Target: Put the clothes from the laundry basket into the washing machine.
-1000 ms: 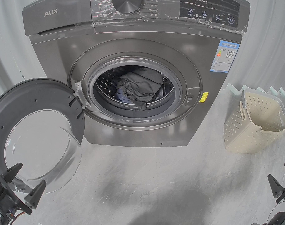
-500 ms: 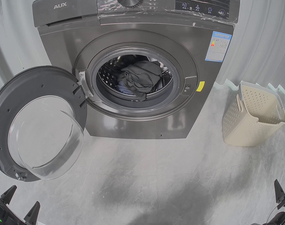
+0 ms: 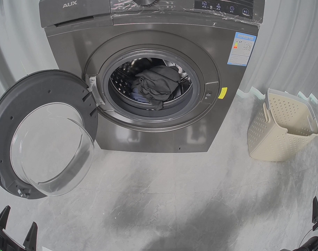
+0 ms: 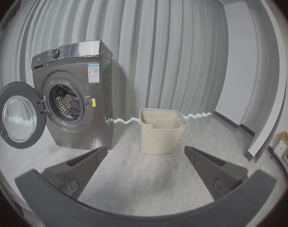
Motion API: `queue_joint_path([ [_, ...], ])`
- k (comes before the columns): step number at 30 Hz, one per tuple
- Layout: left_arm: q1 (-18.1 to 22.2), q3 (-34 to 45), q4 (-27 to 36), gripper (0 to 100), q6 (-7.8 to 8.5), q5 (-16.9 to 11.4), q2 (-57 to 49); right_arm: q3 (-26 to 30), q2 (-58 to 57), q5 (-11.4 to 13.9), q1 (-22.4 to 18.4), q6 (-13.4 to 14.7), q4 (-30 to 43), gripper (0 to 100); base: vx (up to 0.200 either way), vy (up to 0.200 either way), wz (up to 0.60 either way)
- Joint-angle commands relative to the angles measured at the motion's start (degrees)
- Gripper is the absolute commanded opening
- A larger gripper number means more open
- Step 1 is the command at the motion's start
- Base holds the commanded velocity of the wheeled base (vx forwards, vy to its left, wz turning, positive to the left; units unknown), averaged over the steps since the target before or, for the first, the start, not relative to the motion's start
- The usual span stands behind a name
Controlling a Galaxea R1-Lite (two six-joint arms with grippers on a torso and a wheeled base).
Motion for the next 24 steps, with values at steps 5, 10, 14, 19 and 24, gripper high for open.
queue_joint_path([
  [5, -0.8, 1.0, 0.1, 100, 0.46, -0.6, -1.7, 1.0, -4.4, 16.0, -3.4, -3.3, 0.3, 100, 0.000, 0.000, 0.00],
  [10, -0.6, 1.0, 2.6, 100, 1.61, 3.8, -1.8, 0.8, -4.4, 13.3, -3.5, 0.2, 1.4, 100, 0.000, 0.000, 0.00],
  [14, -0.6, 1.0, 3.2, 100, 0.99, 6.5, -1.8, 0.8, -4.4, 12.3, -3.5, 3.1, 1.9, 100, 0.000, 0.000, 0.00],
  [19, -0.7, 1.0, 3.1, 100, 1.08, 6.2, -1.8, 1.0, -4.3, 18.2, -3.6, -0.6, 3.8, 100, 0.000, 0.000, 0.00],
  [24, -0.7, 1.0, 3.1, 100, 0.90, 6.2, -1.8, 0.8, -4.3, 18.1, -3.5, 1.6, 4.4, 100, 0.000, 0.000, 0.00],
])
